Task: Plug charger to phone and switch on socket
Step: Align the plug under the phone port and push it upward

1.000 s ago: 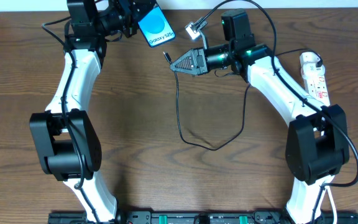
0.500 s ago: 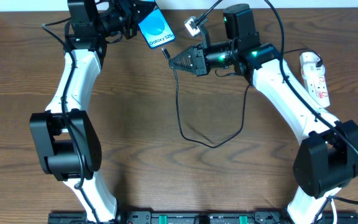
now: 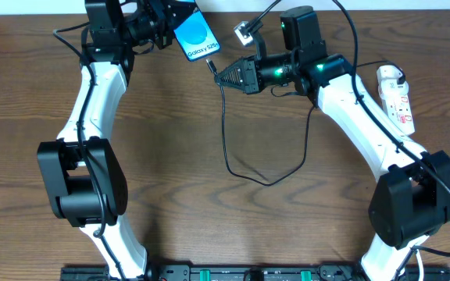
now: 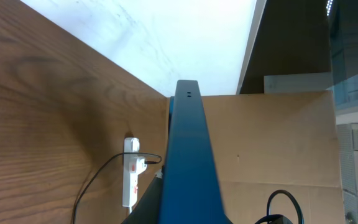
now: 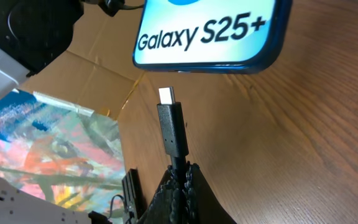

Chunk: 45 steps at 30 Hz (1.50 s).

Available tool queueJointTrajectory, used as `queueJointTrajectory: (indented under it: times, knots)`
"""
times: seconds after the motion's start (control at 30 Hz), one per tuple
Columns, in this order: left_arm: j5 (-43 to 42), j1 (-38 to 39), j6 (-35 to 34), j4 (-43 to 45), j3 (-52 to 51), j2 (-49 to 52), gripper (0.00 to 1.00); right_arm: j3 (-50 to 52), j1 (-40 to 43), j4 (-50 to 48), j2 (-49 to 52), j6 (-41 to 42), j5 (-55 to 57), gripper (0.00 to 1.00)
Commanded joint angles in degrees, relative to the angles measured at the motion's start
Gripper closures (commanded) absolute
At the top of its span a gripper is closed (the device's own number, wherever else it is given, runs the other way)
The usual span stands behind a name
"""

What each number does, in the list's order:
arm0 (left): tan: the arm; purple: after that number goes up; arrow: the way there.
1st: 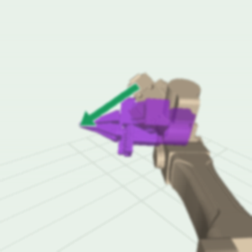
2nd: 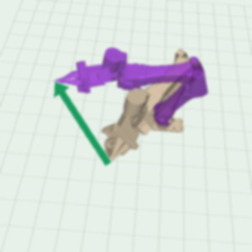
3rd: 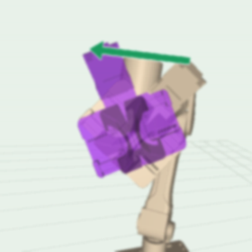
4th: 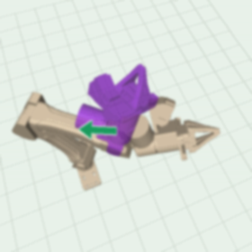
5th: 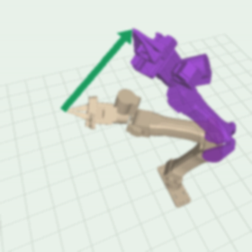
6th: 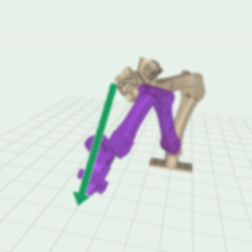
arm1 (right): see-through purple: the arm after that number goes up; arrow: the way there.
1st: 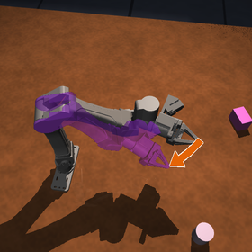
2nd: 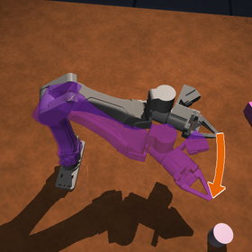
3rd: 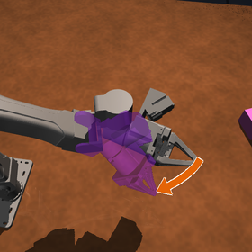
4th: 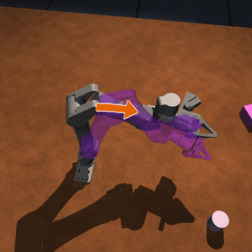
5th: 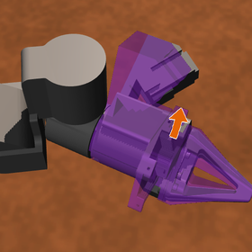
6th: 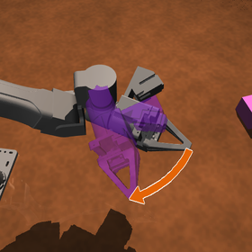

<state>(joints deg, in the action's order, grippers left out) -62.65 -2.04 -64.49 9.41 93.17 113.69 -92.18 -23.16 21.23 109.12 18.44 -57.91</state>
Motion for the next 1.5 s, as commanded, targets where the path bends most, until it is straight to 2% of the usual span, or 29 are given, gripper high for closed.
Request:
queueJointTrajectory:
  times: [0.0,1.47]
  knots:
    - [-1.40,-0.11,0.39,0.50,0.39,-0.63,0.92,0.04,0.02,0.02,-0.70,0.85,0.55,0.99]
    - [-2.89,0.90,0.39,0.52,0.39,-0.63,0.92,0.04,1.09,0.52,-0.70,2.97,2.56,0.99]
